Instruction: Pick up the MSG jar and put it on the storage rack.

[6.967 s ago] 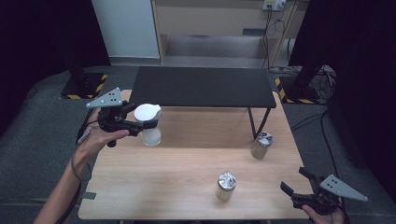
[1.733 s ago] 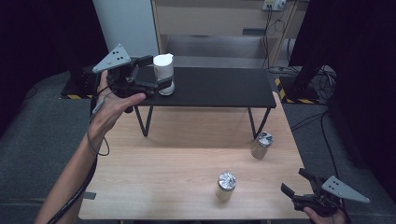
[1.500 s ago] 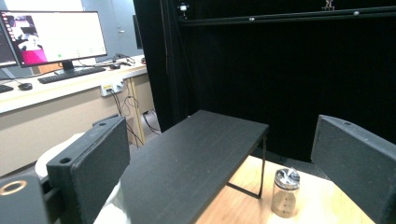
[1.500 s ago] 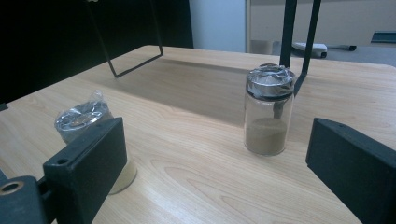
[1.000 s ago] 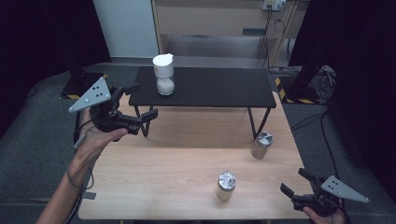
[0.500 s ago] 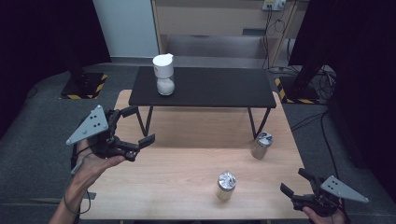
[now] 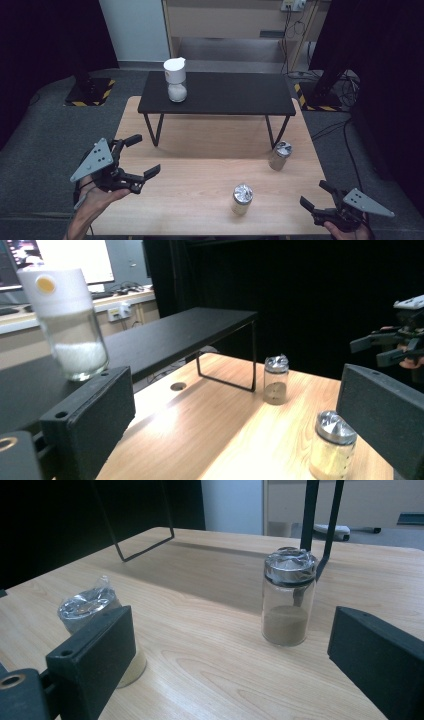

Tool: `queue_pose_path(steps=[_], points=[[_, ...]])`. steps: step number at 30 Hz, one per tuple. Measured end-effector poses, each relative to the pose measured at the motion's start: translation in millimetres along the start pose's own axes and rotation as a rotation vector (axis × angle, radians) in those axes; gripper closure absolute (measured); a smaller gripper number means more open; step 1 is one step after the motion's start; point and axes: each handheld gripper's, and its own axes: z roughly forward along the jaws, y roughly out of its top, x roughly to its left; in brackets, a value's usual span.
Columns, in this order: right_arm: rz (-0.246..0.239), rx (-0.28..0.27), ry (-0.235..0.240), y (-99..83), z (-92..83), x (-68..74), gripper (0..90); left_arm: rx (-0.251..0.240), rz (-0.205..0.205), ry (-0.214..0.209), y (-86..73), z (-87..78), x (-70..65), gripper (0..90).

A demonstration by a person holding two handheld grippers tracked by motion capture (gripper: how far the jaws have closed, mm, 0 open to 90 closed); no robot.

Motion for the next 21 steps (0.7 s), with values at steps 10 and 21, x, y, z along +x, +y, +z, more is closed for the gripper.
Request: queue_pose_path(steps=[10,21], points=[[-0.003,0.001,0.0,0.4,-0.4,0.8,5.6,0.014,-0.079,0.022,-37.1,-11.4,-2.2,1.4],[-0.005,0.001,0.001,0.4,-0.4,0.9,5.6,0.082,-0.1,0.068,-61.1,-15.8,-3.4,1.8]])
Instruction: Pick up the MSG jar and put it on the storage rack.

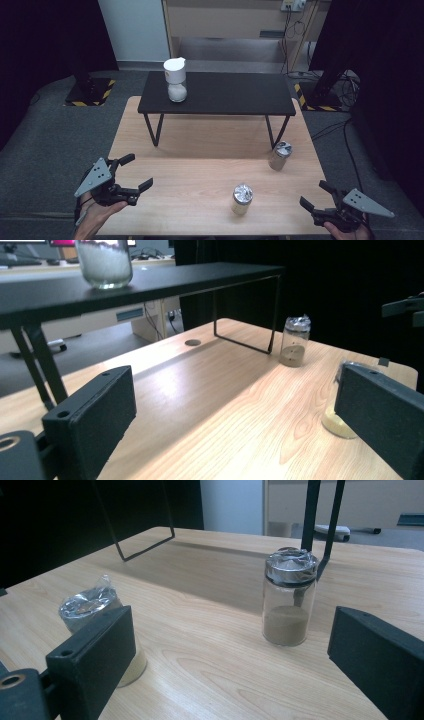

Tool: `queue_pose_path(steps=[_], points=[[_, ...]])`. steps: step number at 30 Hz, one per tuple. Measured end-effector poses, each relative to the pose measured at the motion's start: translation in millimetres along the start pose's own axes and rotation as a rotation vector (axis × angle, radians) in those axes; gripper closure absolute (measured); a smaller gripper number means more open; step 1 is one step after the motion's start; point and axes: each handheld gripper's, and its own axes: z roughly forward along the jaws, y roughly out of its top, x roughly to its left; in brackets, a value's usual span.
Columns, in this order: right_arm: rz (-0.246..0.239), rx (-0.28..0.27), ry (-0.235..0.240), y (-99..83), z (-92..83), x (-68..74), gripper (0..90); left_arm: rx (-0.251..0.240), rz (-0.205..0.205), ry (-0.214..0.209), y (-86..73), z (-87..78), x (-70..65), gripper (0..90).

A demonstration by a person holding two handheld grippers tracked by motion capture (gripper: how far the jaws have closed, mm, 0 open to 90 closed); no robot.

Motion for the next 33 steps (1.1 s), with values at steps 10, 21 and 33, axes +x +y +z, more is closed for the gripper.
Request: queue_pose_path(steps=[10,21,33], points=[[-0.001,0.001,0.0,0.3,-0.4,0.9,5.6,0.005,-0.021,-0.011,-21.6,1.8,1.8,2.0],[-0.001,-0.002,0.001,0.1,-1.0,1.2,5.6,0.007,-0.022,0.006,-39.6,1.2,-0.9,2.1],[-0.004,-0.001,0.001,0.1,-0.4,1.2,5.6,0.001,-0.025,0.016,-52.0,-1.7,1.9,2.0]])
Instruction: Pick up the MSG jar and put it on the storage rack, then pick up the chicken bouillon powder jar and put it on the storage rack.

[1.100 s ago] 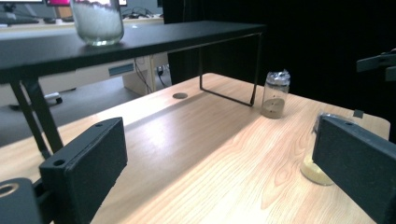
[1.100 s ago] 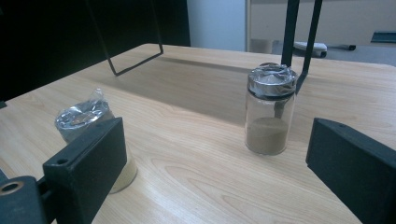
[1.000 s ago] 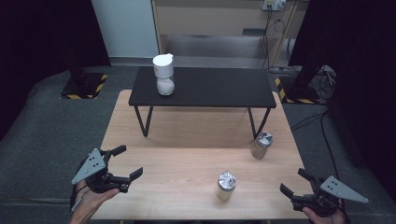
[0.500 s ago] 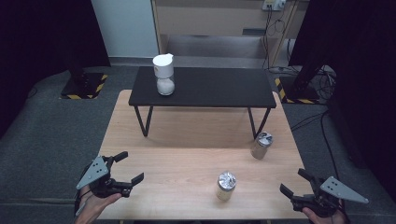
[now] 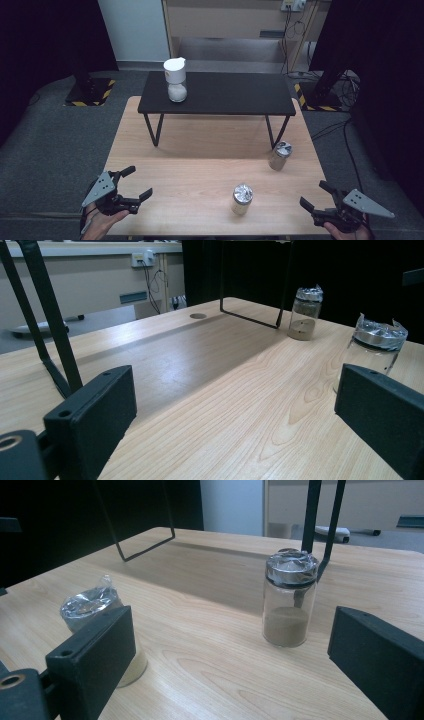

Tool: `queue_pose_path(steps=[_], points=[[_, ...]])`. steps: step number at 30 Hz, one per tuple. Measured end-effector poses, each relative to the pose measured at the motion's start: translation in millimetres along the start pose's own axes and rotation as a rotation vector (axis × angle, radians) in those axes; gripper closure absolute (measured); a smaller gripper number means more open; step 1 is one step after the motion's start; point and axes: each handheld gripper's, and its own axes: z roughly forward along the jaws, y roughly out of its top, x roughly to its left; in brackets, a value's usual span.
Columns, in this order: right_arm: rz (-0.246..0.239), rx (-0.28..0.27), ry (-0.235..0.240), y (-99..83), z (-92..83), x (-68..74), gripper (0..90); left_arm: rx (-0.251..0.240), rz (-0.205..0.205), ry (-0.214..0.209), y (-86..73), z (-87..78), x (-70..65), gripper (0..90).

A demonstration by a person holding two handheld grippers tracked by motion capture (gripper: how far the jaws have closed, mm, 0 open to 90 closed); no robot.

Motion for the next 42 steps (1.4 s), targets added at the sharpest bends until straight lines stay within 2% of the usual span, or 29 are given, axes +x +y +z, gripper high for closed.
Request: queue_pose_path(steps=[10,24,35,42], points=[[0.001,-0.004,0.006,-0.5,0.1,-0.7,5.6,0.017,-0.01,0.022,-2.2,-0.9,0.7,2.1],[-0.005,-0.002,0.011,0.0,0.6,-0.9,5.3,0.008,-0.035,0.017,-4.0,-2.4,3.2,1.8],[-0.039,-0.007,0.009,2.4,1.9,3.9,2.5,0.0,-0.055,0.011,-5.5,-3.3,5.3,0.2],[-0.062,-0.023,0.028,5.3,2.7,6.0,2.1,0.002,-0.059,0.016,-5.5,-3.2,5.2,0.0]])
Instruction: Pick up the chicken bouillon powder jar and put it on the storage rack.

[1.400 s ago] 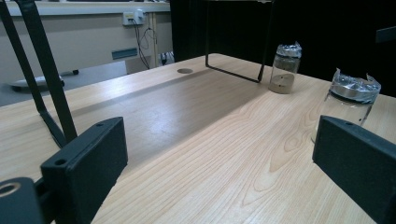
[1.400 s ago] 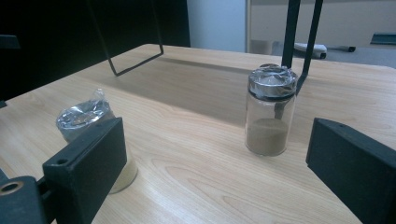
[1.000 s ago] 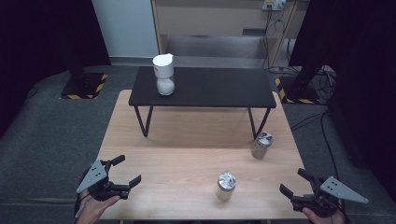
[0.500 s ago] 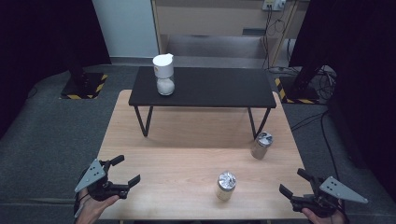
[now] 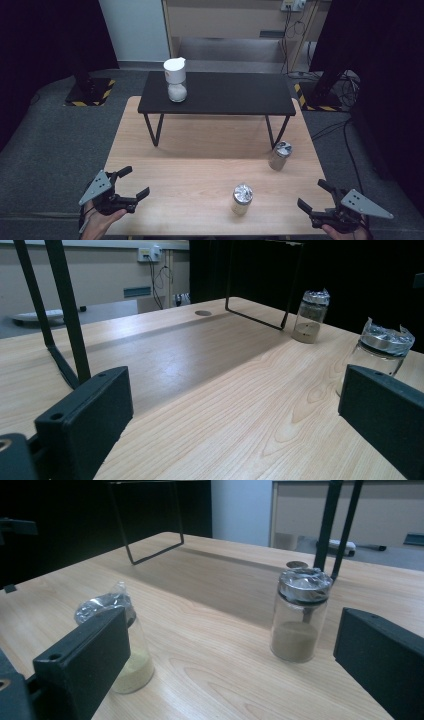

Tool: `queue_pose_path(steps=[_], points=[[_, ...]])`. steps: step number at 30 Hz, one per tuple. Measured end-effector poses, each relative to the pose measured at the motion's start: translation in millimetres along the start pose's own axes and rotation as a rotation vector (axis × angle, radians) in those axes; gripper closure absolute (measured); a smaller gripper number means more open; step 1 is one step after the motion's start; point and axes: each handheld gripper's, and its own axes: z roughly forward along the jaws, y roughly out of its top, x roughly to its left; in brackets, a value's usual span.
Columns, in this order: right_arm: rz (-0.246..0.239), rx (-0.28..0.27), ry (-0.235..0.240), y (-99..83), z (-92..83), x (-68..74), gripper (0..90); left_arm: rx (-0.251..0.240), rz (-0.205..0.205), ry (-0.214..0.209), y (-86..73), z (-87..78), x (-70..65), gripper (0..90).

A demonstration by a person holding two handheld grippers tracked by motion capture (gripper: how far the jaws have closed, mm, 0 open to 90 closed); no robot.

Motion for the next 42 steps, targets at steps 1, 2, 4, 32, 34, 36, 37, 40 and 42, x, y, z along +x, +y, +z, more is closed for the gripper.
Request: queue_pose_path(steps=[1,2,4,32,34,36,37,40,42], points=[[0.001,-0.002,0.007,0.7,0.6,0.0,2.1,0.001,0.0,0.001,0.1,0.0,-0.1,0.0],[-0.002,-0.003,0.014,1.7,1.1,-0.2,2.2,0.001,0.001,0.001,0.2,-0.1,-0.2,0.0],[-0.001,-0.008,0.03,3.8,2.5,-0.1,2.4,0.003,0.003,0.002,0.4,0.0,-0.3,0.0],[-0.046,0.044,0.234,25.6,59.2,5.9,3.5,0.019,0.029,0.001,2.7,2.0,-2.5,0.0],[-0.051,0.052,0.246,26.3,64.0,6.7,3.5,0.019,0.029,0.001,2.7,2.0,-2.4,0.0],[-0.054,0.061,0.26,27.4,68.6,7.4,3.5,0.02,0.028,0.0,2.7,2.2,-2.4,0.0],[-0.058,0.066,0.265,28.2,70.8,8.1,3.5,0.02,0.028,0.0,2.6,2.3,-2.3,0.0],[-0.066,0.079,0.283,30.0,77.7,9.4,3.6,0.022,0.028,-0.001,2.7,2.7,-2.5,0.1],[-0.072,0.089,0.293,31.0,82.3,10.5,4.1,0.024,0.031,-0.002,3.0,2.8,-2.5,0.3]])
